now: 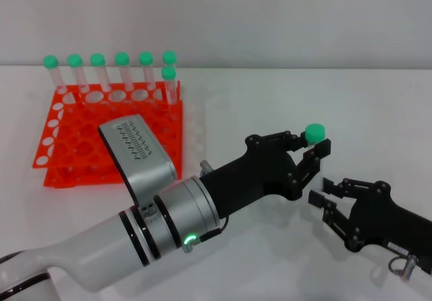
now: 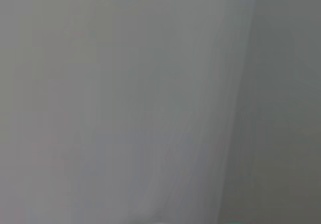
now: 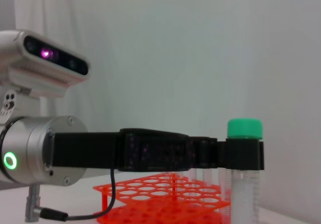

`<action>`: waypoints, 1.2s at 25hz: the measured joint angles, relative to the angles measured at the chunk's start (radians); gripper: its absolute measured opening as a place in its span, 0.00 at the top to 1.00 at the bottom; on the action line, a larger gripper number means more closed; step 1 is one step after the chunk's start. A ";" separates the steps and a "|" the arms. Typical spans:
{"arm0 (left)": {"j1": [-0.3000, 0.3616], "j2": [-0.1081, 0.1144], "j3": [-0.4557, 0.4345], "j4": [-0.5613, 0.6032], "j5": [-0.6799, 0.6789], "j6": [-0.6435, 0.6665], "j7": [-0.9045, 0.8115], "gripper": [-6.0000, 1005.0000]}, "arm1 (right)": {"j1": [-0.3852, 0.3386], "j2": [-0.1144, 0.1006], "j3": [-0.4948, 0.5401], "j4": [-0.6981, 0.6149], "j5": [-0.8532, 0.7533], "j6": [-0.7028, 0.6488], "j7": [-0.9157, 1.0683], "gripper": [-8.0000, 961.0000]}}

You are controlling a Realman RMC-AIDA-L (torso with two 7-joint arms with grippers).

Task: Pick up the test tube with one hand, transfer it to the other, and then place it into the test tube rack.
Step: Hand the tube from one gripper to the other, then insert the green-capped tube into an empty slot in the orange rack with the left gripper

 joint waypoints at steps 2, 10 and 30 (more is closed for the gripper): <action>0.002 0.000 -0.005 0.000 -0.007 -0.003 0.000 0.78 | -0.001 0.001 -0.001 0.002 -0.005 0.001 -0.009 0.80; 0.063 0.012 -0.096 0.040 -0.127 -0.041 0.015 0.79 | -0.002 0.000 0.082 0.066 0.003 -0.005 -0.010 0.64; 0.022 0.018 -0.581 0.271 -0.133 -0.133 0.267 0.78 | -0.027 -0.003 0.709 0.143 0.004 -0.025 -0.092 0.09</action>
